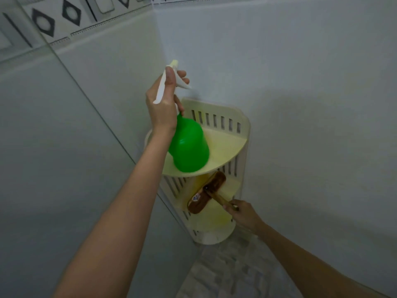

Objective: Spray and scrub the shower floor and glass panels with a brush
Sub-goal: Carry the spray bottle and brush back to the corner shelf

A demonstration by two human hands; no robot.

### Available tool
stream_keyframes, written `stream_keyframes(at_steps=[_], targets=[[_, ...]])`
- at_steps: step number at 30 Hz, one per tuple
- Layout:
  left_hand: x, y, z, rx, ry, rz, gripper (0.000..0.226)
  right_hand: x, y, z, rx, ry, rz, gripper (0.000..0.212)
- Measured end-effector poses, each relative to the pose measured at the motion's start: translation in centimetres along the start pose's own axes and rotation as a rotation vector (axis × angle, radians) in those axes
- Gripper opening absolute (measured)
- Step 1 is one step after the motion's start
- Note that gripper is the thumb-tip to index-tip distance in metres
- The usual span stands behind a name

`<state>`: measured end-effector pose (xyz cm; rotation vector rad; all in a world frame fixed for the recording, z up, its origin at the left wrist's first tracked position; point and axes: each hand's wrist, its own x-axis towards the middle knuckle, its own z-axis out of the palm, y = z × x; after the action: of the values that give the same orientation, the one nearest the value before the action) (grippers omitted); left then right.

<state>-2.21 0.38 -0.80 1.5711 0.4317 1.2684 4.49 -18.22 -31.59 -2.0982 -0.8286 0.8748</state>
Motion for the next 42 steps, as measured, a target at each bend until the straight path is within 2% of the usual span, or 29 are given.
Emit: stream_keyframes(at_steps=[2,8,12,16,19,24,29,36,42], targets=[[0.7,-0.3,0.4,0.013,-0.01,0.01,0.035,1.4,-0.7,0.3,0.01,-0.012,0.005,0.033],[2.0,-1.4,1.1,0.016,-0.035,0.018,0.038,4.5,-0.9,1.1,0.026,-0.106,0.0,0.019],[1.7,-2.3,1.3,0.026,-0.024,0.009,0.022,5.9,-0.6,1.1,-0.058,-0.133,-0.042,0.022],[0.6,-3.5,1.0,0.064,-0.033,-0.015,0.044,6.5,-0.1,1.6,-0.252,-0.088,-0.139,0.031],[-0.7,-4.7,0.0,0.19,-0.027,0.017,0.054,6.9,0.3,2.0,-0.336,-0.023,-0.153,0.037],[-2.8,-5.9,-0.9,0.303,-0.075,0.068,0.039,7.6,0.3,3.2,-0.376,0.076,-0.115,0.037],[-2.4,-6.6,-0.6,0.323,-0.083,0.14,0.029,8.4,-0.9,4.3,-0.517,0.169,-0.073,0.039],[-1.3,-7.7,-0.4,0.336,-0.096,0.186,0.029,8.2,-1.3,4.0,-0.681,0.191,-0.008,0.042],[-0.4,-7.9,-0.9,0.323,-0.166,0.128,0.03,8.1,-1.4,3.6,-0.899,0.128,-0.089,0.045]])
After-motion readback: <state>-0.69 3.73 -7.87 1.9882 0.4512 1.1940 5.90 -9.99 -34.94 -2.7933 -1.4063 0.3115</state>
